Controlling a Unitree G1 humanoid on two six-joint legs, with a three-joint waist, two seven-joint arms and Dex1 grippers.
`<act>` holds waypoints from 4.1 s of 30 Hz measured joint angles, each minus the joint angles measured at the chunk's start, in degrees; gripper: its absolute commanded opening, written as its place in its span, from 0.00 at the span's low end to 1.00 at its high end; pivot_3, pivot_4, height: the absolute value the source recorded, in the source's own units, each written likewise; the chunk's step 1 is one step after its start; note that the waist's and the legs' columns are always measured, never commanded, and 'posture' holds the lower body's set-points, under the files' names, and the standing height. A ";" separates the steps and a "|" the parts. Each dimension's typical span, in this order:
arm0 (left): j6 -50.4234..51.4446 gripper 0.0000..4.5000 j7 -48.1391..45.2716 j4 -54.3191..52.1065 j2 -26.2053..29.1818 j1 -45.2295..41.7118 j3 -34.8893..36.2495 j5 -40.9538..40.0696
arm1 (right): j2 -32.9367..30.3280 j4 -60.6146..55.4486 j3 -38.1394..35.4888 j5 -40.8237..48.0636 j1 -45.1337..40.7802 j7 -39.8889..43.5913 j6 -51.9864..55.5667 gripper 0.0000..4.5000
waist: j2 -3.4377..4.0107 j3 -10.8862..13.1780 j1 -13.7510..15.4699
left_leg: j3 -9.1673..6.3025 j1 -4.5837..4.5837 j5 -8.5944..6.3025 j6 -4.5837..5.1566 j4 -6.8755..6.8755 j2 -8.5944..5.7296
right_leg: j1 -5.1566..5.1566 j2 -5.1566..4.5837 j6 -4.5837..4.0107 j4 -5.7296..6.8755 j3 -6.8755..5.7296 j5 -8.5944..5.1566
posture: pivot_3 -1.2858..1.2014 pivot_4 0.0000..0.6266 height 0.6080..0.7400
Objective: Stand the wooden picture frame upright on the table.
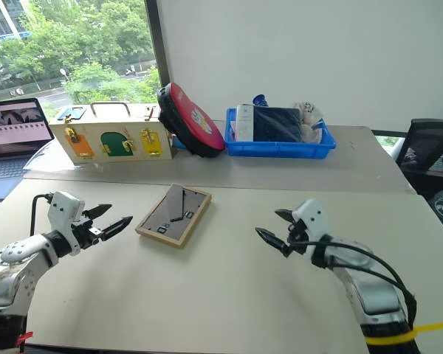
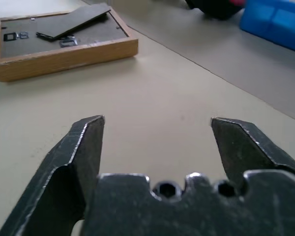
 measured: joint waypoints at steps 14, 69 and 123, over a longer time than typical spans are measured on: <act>-15.03 0.01 7.35 34.83 -6.72 -25.02 -16.31 20.73 | 10.61 18.21 15.65 -13.02 -16.64 -4.31 4.59 0.01 | -0.02 -0.01 1.24 | 0.00 -0.11 0.00 0.00 -0.02 -0.02 | -0.10 0.00 0.01 0.00 -0.04 0.02 | 0.52 0.24 0.83; -9.32 0.01 -16.08 9.65 -8.62 -14.47 -29.14 19.67 | -1.38 -10.70 18.88 -23.75 0.84 9.08 18.42 0.01 | 0.59 -1.54 2.26 | 0.01 1.12 -0.30 0.08 0.04 -0.03 | 1.41 -0.02 0.39 -0.47 -0.01 -0.48 | 0.52 0.24 0.83; 59.45 1.00 1.78 -12.71 -8.15 -7.93 -3.73 -24.98 | -13.94 -5.77 2.65 -3.41 2.06 20.38 2.31 0.99 | -0.01 -0.38 -0.14 | -0.02 0.59 -0.34 0.12 -0.28 -0.04 | 0.78 -0.03 0.02 -0.49 -0.01 -0.41 | 0.52 0.24 0.83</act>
